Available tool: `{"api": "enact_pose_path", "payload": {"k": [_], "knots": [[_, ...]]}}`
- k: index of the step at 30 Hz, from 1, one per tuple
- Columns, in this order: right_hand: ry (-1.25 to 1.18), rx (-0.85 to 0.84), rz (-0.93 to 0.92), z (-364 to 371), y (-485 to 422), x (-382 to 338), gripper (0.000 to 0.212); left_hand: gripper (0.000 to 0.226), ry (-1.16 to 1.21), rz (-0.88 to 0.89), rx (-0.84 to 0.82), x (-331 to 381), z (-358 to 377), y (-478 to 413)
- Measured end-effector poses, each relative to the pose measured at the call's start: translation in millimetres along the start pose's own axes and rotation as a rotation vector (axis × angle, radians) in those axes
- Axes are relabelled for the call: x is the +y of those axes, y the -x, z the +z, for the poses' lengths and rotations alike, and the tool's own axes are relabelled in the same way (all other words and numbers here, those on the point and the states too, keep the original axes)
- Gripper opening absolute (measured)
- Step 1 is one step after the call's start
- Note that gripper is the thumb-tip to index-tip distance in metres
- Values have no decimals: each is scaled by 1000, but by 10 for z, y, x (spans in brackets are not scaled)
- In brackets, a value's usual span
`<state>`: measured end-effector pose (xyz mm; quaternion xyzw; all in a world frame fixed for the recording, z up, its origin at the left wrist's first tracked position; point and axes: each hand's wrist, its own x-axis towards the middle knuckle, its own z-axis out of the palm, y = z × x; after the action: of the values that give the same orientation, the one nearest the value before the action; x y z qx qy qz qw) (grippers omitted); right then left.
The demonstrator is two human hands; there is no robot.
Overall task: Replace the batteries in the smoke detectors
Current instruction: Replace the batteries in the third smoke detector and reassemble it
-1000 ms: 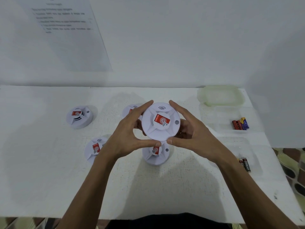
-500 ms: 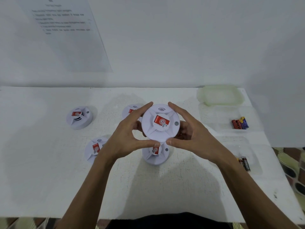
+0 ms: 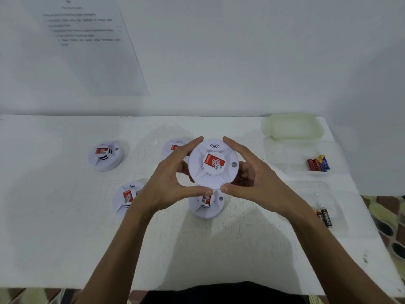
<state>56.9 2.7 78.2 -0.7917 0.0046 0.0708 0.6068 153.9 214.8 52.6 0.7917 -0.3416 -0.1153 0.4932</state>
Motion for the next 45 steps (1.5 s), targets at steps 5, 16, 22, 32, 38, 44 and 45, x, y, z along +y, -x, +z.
{"api": "enact_pose_path", "payload": {"k": [5,16,22,32,38,44,45], "knots": [[-4,2,-4,0,3,11,91,94,-13,-5,4,-9,4,4],[26,8,-7,0,-7,19,90,94,-22,5,13,-5,6,0],[31,10,-7,-11,-3,21,90,94,-24,4,11,-5,9,-10],[48,9,-6,1,-21,25,90,94,-19,8,18,-13,7,-1],[54,11,-5,9,-17,20,90,93,-25,9,17,-26,12,5],[47,10,-7,9,-16,29,90,93,-20,7,14,-19,10,10],[49,9,-7,10,-17,28,90,93,-20,9,14,-17,10,13]]}}
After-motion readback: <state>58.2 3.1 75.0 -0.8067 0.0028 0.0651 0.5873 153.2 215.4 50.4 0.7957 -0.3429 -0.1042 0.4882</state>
